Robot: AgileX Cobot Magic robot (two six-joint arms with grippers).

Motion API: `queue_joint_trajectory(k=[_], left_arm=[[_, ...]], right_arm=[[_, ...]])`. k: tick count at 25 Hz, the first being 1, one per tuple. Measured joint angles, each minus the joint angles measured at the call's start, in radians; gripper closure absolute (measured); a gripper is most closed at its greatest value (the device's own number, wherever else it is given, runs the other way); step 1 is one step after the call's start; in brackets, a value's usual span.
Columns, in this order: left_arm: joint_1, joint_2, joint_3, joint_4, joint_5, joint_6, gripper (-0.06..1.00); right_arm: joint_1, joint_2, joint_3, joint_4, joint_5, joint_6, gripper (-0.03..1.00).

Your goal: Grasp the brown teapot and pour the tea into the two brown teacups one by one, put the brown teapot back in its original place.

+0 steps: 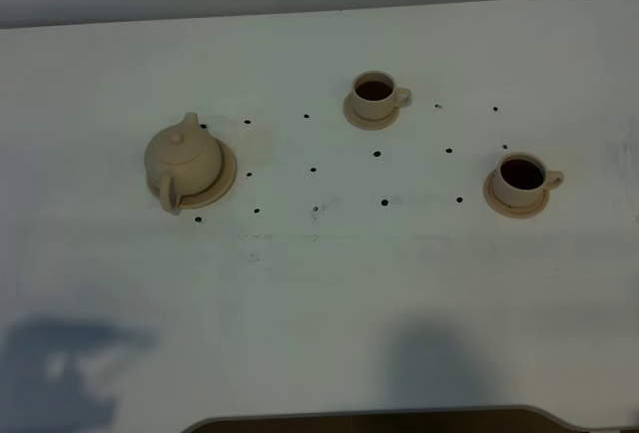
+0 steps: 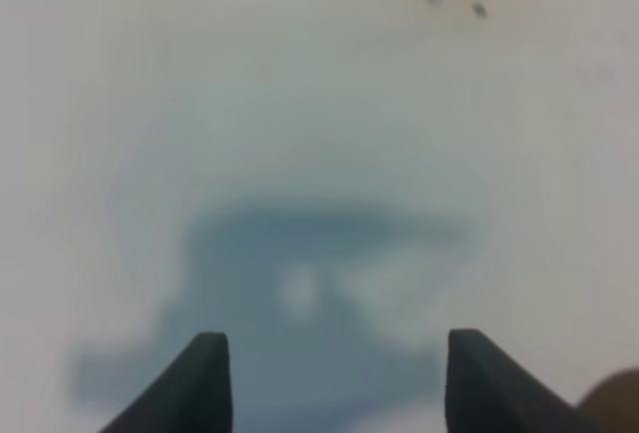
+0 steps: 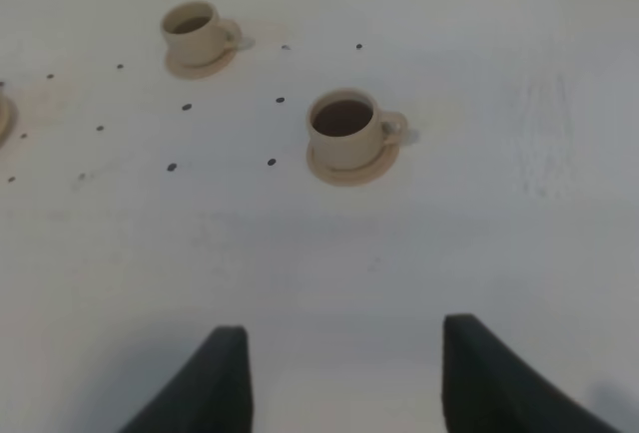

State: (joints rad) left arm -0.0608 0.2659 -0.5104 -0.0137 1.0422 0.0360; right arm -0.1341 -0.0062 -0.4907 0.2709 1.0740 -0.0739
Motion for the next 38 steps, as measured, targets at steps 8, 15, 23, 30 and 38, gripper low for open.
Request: queue_joint_trajectory(k=[8,15,23,30,38], left_arm=[[0.078,-0.178,0.002,-0.02,0.0,0.02,0.43],[0.106,-0.27,0.003,-0.02,0.002,0.021,0.43],[0.106,-0.273,0.003,-0.02,0.002,0.023,0.43],[0.106,-0.273,0.003,-0.02,0.002,0.024,0.43],[0.106,-0.273,0.003,-0.02,0.002,0.024,0.43]], right_arm=[[0.0,0.0,0.0,0.0,0.0,0.0,0.52],[0.0,0.0,0.0,0.0,0.0,0.0,0.52],[0.0,0.0,0.0,0.0,0.0,0.0,0.52],[0.0,0.0,0.0,0.0,0.0,0.0,0.52],[0.0,0.0,0.0,0.0,0.0,0.0,0.52]])
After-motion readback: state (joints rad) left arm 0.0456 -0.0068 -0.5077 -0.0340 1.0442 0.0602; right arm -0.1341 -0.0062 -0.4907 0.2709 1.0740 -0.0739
